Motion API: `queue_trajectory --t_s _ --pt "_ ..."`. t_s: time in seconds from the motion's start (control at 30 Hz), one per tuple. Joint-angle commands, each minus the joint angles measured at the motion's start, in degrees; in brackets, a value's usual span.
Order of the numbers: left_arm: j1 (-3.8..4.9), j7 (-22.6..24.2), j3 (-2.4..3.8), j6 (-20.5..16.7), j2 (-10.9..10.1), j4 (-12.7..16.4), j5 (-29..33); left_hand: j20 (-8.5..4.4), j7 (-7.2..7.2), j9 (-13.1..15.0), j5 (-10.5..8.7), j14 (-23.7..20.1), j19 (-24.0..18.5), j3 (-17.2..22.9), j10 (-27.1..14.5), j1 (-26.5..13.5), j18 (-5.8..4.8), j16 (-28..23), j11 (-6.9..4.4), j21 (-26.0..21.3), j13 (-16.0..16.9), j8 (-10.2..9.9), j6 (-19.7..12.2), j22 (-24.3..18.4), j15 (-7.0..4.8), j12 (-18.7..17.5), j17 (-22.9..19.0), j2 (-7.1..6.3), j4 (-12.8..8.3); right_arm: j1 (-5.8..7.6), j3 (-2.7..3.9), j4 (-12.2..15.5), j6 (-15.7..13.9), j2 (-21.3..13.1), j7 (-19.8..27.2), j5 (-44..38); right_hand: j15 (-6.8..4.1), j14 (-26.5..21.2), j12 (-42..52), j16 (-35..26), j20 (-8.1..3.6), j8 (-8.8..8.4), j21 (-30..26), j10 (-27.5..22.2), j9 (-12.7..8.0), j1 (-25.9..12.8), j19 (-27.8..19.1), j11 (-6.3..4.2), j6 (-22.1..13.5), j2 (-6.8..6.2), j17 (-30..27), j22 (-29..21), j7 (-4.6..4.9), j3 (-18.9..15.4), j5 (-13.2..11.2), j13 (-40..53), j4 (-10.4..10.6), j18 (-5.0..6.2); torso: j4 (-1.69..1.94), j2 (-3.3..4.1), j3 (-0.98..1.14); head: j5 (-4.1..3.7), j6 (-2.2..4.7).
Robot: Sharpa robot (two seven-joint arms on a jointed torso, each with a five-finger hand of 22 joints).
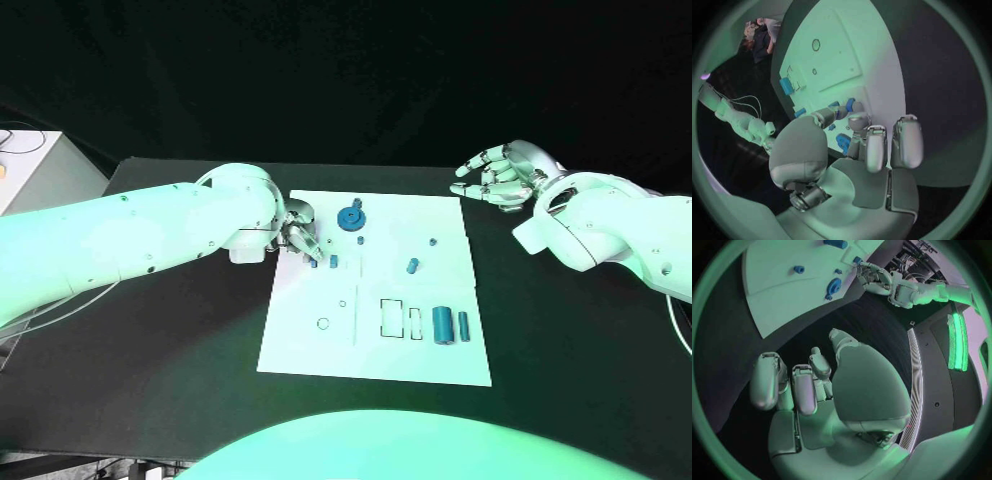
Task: Assemble the parts on the task board
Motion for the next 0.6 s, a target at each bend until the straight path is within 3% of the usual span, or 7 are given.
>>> queue_trajectory --t_s 0.03,0.23,0.6 --pt "-0.27 0.6 -0.2 0.3 0.1 0.1 0.3 -0.45 -0.31 -0.4 -0.43 5.3 0.2 -0.4 -0.2 -0.9 -0.5 0.0 -0.5 -0.4 0.2 -0.5 0.3 2.1 -0.48 -0.2 13.2 -0.21 -1.2 -0.03 0.0 0.1 0.5 -0.1 0.6 -0.2 0.17 2.9 0.1 -0.2 0.05 0.19 -0.1 0.0 0.0 0.0 -0.1 -0.11 -0.3 0.2 5.3 2.9 0.07 0.2 0.3 0.0 0.0 0.62 0.02 -0.01 -0.02 -0.01 0.01" --pt "-0.29 0.6 -0.2 0.2 -0.1 0.2 0.2 -0.46 -0.19 -1.0 -0.89 5.3 0.2 -7.9 -0.5 -2.0 -0.47 0.0 -0.39 -0.7 0.3 -1.1 0.9 1.9 -0.44 -0.4 13.1 -0.85 2.4 -0.04 0.0 0.1 0.5 -0.1 0.7 -0.2 0.17 2.9 0.1 -0.2 0.05 0.19 -0.1 0.0 0.0 0.0 -0.1 -0.11 -0.3 0.2 5.3 2.9 0.07 0.2 0.3 0.0 0.0 0.62 -0.01 -0.03 -0.06 -0.01 0.01" --pt "-0.32 0.7 -0.09 -1.2 -0.9 0.7 0.1 -0.35 0.08 -1.3 -0.83 5.1 -0.2 -12.6 -1.4 -2.0 -0.29 -0.3 -0.16 -1.4 -0.9 -1.4 0.6 1.1 -0.27 -1.4 12.7 -0.85 5.5 -0.17 0.0 0.1 0.6 -0.1 0.7 -0.2 0.18 2.9 0.1 -0.2 0.05 0.18 -0.1 0.0 -0.1 -0.1 -0.1 -0.11 -0.3 0.17 5.3 2.9 0.07 0.2 0.3 -0.1 0.0 0.62 0.0 -0.02 -0.1 -0.17 0.01"
